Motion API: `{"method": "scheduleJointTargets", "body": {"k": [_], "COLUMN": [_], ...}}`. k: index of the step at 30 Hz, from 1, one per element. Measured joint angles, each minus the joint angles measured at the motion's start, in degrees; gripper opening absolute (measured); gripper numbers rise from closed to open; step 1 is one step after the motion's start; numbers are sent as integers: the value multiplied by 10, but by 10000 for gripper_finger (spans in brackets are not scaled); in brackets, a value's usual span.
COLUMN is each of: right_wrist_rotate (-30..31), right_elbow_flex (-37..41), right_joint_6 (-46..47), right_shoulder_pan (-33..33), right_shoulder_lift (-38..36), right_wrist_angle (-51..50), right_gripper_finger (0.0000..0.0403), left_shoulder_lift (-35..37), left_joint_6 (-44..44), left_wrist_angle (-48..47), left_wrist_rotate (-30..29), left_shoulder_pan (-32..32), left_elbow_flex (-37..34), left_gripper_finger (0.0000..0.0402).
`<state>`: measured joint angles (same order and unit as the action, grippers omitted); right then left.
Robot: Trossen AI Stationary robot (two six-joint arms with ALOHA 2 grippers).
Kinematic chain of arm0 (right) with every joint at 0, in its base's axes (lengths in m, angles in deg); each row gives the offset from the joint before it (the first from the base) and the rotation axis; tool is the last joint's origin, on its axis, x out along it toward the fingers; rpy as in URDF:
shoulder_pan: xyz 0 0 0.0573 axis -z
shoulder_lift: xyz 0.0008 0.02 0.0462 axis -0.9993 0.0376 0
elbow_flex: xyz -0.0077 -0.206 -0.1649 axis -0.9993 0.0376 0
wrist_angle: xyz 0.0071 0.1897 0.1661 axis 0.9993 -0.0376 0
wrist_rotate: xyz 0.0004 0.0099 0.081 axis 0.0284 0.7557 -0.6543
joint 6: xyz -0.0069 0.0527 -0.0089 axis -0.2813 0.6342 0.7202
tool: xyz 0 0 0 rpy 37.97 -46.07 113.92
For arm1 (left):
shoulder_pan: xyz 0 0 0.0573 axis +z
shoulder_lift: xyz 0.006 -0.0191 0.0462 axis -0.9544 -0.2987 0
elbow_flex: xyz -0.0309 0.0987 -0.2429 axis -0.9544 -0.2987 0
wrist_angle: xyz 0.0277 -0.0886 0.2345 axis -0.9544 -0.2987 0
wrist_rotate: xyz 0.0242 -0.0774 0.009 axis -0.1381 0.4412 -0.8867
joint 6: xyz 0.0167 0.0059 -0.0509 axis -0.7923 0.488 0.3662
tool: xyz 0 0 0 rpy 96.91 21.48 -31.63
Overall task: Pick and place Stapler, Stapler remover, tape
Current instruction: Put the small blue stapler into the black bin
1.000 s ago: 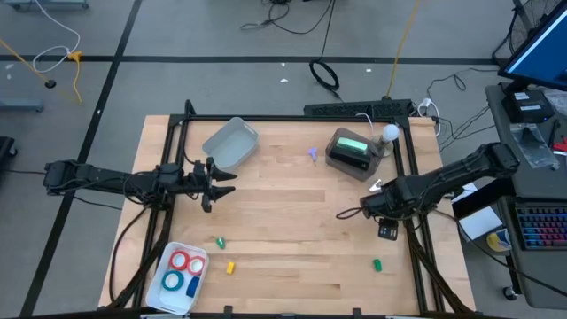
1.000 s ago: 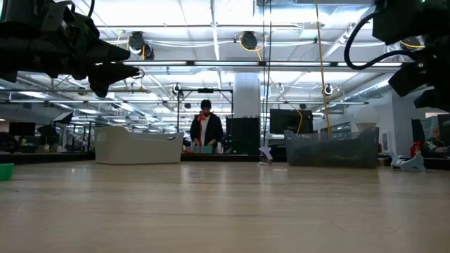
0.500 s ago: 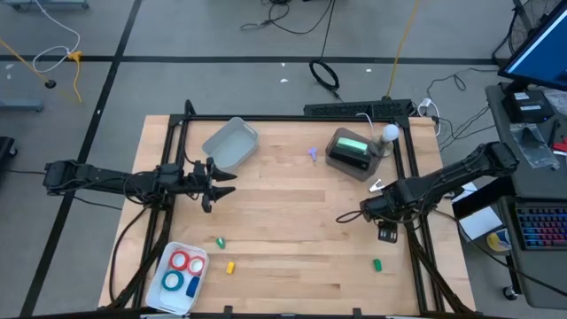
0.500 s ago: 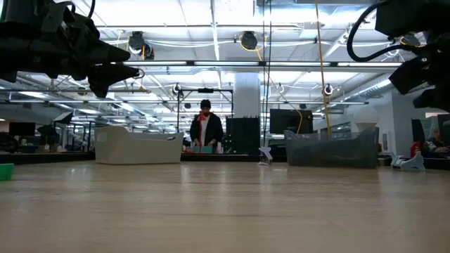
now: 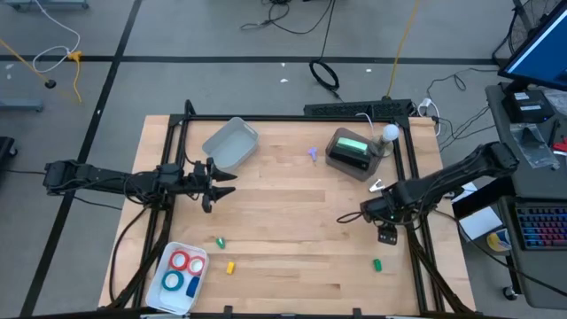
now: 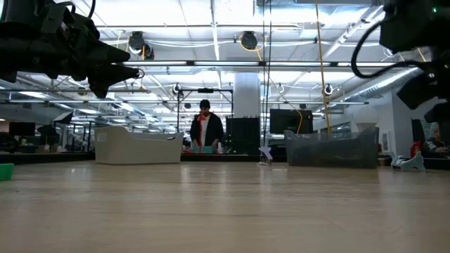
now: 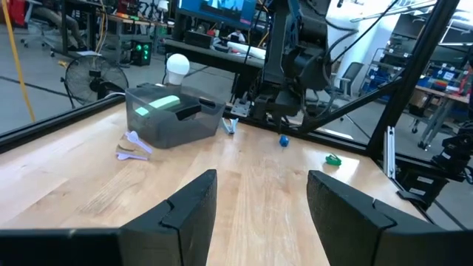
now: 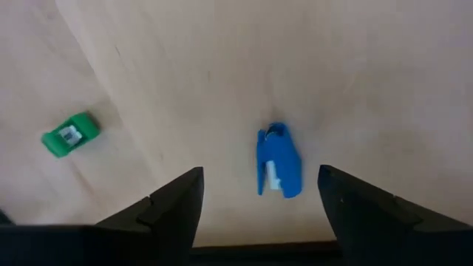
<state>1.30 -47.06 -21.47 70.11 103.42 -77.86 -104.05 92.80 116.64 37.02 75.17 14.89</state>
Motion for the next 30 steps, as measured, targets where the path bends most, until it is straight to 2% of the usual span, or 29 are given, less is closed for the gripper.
{"method": "scheduleJointTargets", "body": {"k": [5,12,18,22,30], "right_wrist_rotate": [-34,-28,1,16,34], "right_elbow_flex": [40,68,69,69,70], "right_joint_6": [20,55,57,56,59], "right_shoulder_pan": [0,0,0,0,0], "right_shoulder_lift": [0,-1,0,0,0], "right_wrist_angle": [47,90,94,93,91], "right_gripper_finger": [260,251,234,202,103], "left_shoulder_lift": [0,0,0,0,0], "left_joint_6": [1,5,11,16,15], "left_wrist_angle": [0,0,0,0,0], "left_wrist_rotate": [0,0,0,0,-5], "left_shoulder_pan": [0,0,0,0,0], "left_elbow_flex": [0,0,0,0,0], "left_gripper_finger": [209,209,209,209,209]}}
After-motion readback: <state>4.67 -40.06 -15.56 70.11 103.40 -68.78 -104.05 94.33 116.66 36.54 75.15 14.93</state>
